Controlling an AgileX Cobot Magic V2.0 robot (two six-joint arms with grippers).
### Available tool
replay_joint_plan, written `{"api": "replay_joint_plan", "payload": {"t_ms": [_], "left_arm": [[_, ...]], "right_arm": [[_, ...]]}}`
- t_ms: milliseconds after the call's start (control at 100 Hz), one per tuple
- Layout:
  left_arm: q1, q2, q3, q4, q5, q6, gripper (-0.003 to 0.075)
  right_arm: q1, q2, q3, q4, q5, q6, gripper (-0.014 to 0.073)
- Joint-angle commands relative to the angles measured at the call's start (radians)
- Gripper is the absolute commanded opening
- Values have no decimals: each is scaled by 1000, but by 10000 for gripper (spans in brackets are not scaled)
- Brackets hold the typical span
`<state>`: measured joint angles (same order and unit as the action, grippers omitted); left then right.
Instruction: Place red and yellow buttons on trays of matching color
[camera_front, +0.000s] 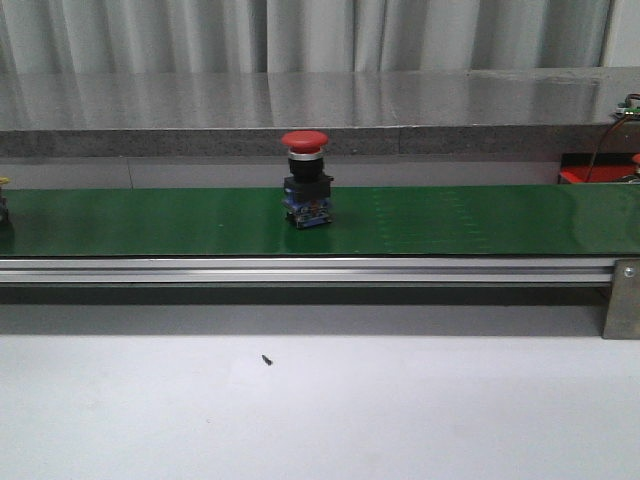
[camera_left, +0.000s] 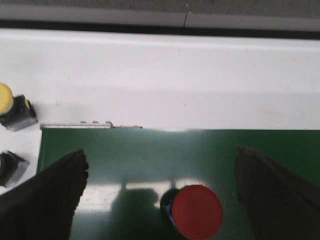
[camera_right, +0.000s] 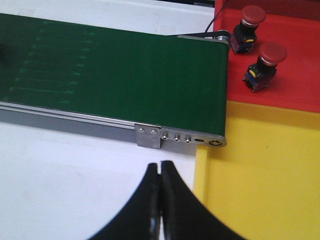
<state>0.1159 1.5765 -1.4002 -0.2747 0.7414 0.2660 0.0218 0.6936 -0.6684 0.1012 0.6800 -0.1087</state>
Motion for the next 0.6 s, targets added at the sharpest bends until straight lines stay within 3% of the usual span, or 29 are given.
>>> {"api": "replay_joint_plan", "payload": {"t_ms": [0, 350, 450, 590], "left_arm": [[-26, -86, -33, -32, -84, 35, 588], [-144, -357, 203, -32, -280, 60, 574], [-144, -434, 304, -32, -297, 60, 511], [-144, -535, 440, -30, -307, 60, 344]], "right_arm": [[0, -4, -26, -1, -64, -1, -69], [0, -4, -26, -2, -64, -1, -69], [0, -4, -26, -10, -121, -4, -69], [0, -4, -26, -10, -175, -4, -69]]}}
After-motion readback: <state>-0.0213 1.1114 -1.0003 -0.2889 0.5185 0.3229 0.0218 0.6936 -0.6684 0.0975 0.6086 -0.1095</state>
